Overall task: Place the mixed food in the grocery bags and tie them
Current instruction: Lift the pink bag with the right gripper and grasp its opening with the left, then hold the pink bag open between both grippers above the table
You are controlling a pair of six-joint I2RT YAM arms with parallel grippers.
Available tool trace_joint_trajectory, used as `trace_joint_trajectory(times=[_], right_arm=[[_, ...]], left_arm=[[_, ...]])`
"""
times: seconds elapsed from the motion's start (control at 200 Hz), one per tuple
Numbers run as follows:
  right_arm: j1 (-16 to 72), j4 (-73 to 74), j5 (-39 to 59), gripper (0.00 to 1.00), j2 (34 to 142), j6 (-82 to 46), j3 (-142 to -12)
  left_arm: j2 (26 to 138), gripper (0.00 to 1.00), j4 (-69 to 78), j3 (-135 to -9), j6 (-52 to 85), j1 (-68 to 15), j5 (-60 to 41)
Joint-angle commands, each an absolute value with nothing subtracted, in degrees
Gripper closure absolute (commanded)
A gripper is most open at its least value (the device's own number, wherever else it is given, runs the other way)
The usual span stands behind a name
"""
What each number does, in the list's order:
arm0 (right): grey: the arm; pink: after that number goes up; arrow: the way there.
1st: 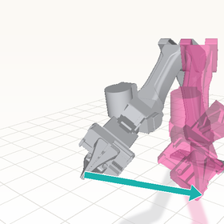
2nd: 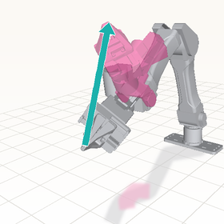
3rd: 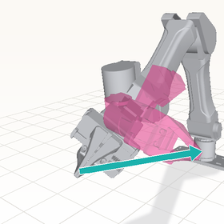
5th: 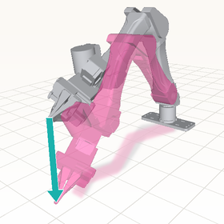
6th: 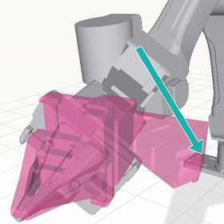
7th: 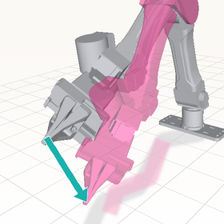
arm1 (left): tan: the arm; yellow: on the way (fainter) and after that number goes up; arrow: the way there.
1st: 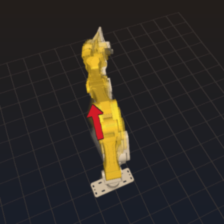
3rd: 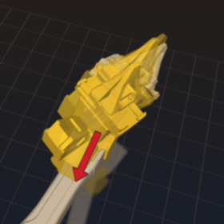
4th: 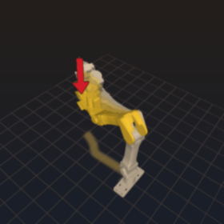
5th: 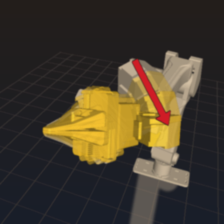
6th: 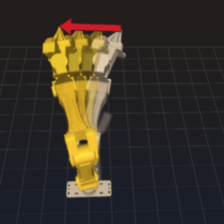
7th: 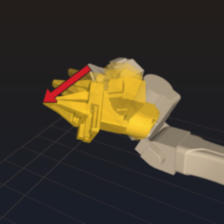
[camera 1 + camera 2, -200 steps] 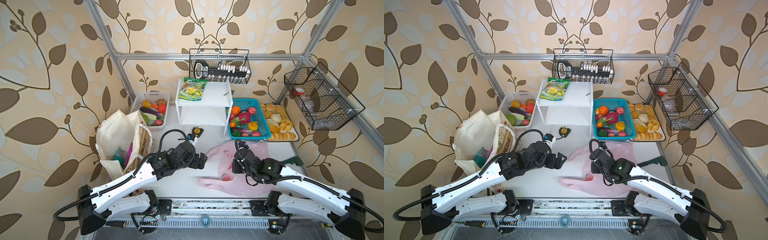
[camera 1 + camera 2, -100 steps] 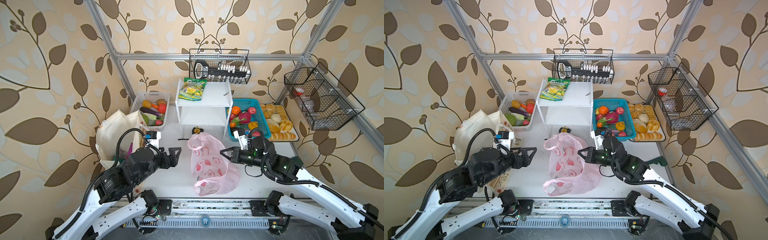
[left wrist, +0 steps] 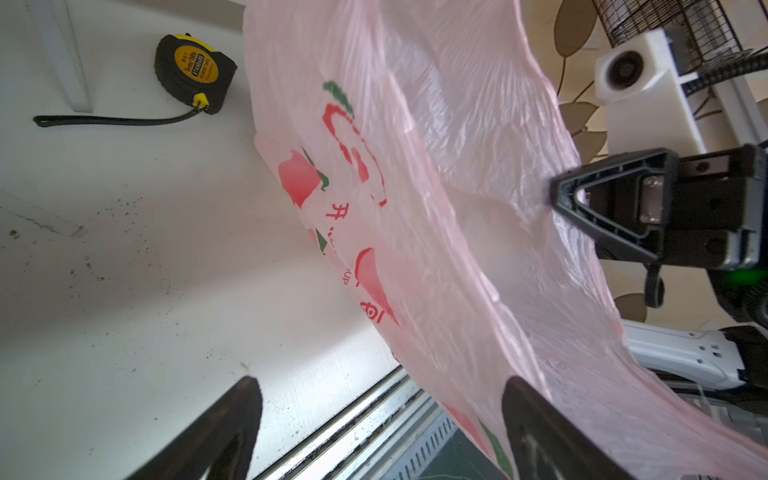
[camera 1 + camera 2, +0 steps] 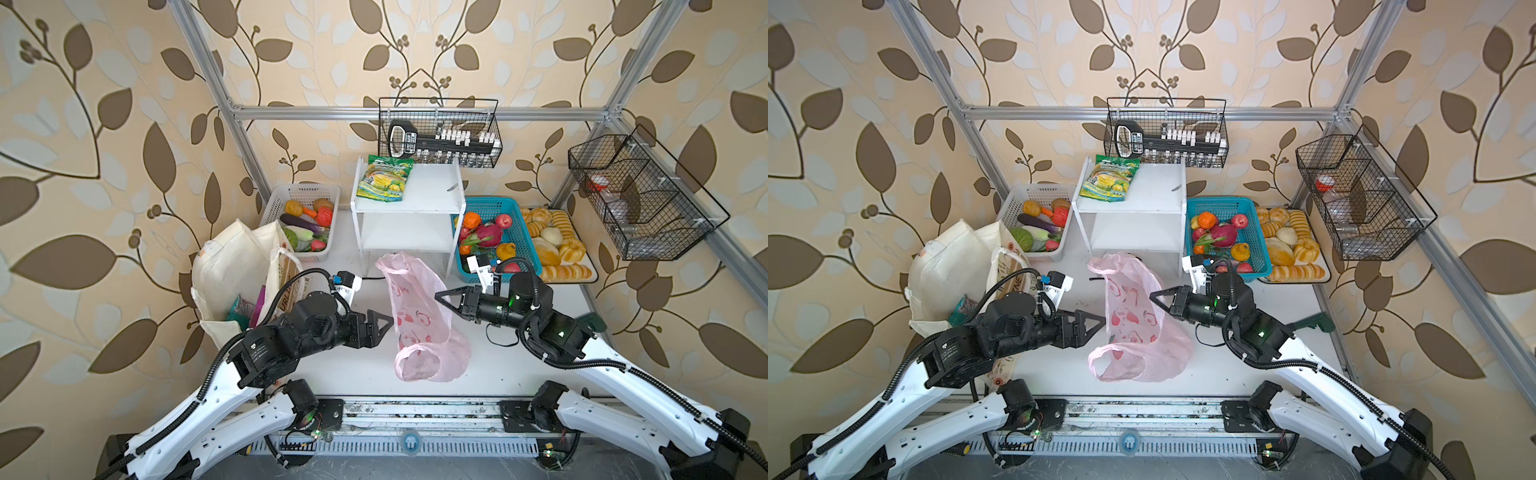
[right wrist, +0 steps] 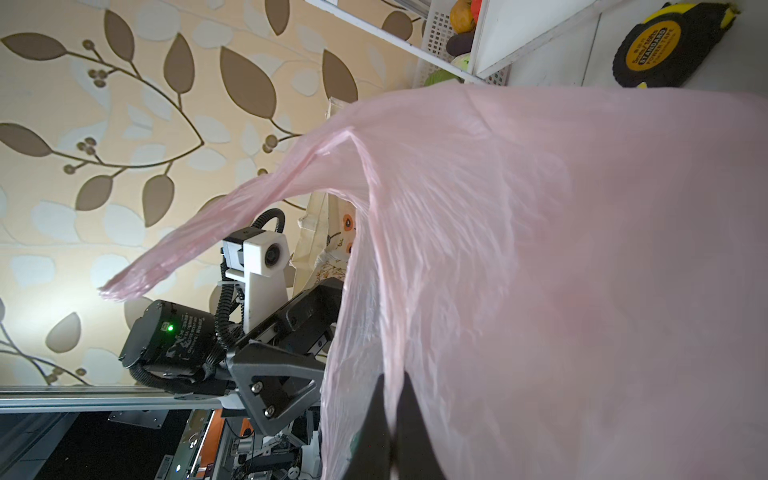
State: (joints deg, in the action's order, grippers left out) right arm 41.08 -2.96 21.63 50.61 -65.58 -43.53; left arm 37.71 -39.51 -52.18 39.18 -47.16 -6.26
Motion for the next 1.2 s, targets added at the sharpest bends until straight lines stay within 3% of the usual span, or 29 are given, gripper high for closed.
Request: trace_joint_trajectory(times=[0.0, 0.195, 0.52, 0.715, 0.975, 1.195], right_arm=[[40.91, -0.40, 21.46, 1.00, 50.25, -67.96, -42.06], [41.02, 2.78, 21.84, 1.00, 50.17, -70.17, -40.97], [41.39, 9.05, 22.85, 1.00, 50.92, -74.26, -39.81], [41.32, 9.97, 22.10, 1.00, 50.97, -74.69, -39.68], [40.75, 9.11, 20.73, 1.00, 52.04, -74.70, -39.30], [40.47, 12.78, 21.21, 1.00, 53.32, -76.65, -38.93]], left_arm=[[34.81, 0.07, -32.73, -50.97, 44.01, -47.02, -5.83], [36.31, 0.10, -22.71, -46.00, 48.12, -47.02, -10.73], [40.70, 0.17, -30.54, -47.51, 46.67, -47.02, -5.84], [36.26, 0.14, -34.73, -47.45, 45.17, -47.02, 0.19], [31.96, 0.05, -31.23, -50.55, 36.42, -47.02, -6.10], [27.62, 0.08, -37.60, -47.71, 39.83, -47.02, 7.60]])
